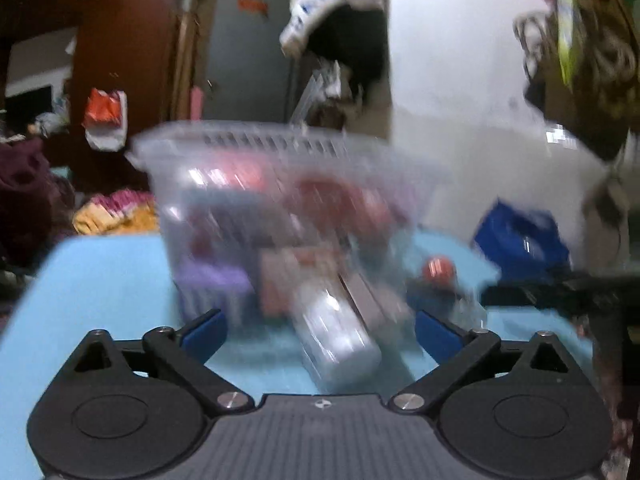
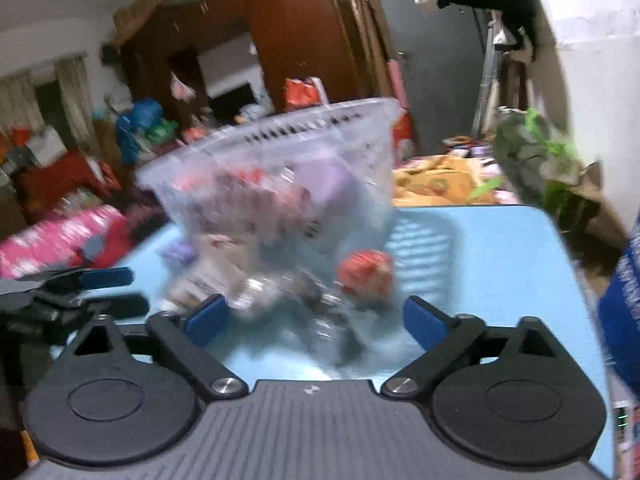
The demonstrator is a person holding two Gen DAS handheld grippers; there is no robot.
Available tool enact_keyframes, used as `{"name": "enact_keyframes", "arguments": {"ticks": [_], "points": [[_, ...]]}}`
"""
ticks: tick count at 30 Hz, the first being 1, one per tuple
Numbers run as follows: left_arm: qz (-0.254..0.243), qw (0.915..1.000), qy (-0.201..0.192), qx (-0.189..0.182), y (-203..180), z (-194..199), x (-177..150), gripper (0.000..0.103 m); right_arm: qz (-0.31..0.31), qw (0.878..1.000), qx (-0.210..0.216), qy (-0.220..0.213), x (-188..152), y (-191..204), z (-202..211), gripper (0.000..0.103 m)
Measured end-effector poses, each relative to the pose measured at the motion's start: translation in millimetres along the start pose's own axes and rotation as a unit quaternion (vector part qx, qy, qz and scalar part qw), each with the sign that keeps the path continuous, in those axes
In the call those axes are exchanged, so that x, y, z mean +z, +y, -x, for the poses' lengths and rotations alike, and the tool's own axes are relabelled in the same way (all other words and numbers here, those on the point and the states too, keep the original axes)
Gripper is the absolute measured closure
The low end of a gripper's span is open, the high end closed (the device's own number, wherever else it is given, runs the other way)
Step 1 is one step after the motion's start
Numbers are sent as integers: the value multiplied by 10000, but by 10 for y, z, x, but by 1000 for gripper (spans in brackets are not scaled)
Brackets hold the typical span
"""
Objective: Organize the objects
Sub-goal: 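Grasp a white bagged roll with the left gripper while the right gripper grasps a silver foil bag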
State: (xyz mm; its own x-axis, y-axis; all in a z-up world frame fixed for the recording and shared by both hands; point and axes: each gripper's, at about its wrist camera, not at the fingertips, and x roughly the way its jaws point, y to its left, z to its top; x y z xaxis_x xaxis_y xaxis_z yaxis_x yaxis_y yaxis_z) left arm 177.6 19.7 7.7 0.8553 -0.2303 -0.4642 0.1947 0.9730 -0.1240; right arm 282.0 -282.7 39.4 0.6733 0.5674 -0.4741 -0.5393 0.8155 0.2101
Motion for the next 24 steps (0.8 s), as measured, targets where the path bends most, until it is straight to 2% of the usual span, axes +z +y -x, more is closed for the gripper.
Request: {"name": "enact_keyframes", "arguments": {"ticks": [2,4,6,9,11,13,15,16,17,18,20,24], "points": [[-84,9998,179,45,-37,-112,-41,4,111,9998,-9,186,19,5,-89,19],[-123,9992,340,144,-54,-169,-32,5,220,9991,77,356,38,37,-188,20],[-169,9992,340,156,-79,-171,-23,5,319,9984,93,468,71,31,-288,26],[-324,9969,640,318,-150,-299,12,5,473,9972,3,572,64,84,-385,42],[-423,9951,839,299,-181,-375,3,5,514,9969,24,588,61,113,-385,55],[-459,9942,900,363,-190,-394,3,8,612,9968,55,515,41,162,-331,56],[-525,9935,867,514,-190,-353,-28,28,694,9965,54,457,22,200,-296,58],[-589,9933,808,581,-190,-312,-43,33,709,9966,80,419,20,214,-283,59],[-619,9935,781,547,-181,-278,-60,44,699,9968,129,372,12,222,-252,59],[-626,9939,756,494,-165,-230,-74,51,711,9969,162,293,11,232,-220,59],[-603,9943,644,591,-131,-160,-86,52,685,9973,162,216,18,250,-195,59],[-513,9967,304,543,-5,83,-143,52,778,9965,121,274,-51,304,-206,60]]}}
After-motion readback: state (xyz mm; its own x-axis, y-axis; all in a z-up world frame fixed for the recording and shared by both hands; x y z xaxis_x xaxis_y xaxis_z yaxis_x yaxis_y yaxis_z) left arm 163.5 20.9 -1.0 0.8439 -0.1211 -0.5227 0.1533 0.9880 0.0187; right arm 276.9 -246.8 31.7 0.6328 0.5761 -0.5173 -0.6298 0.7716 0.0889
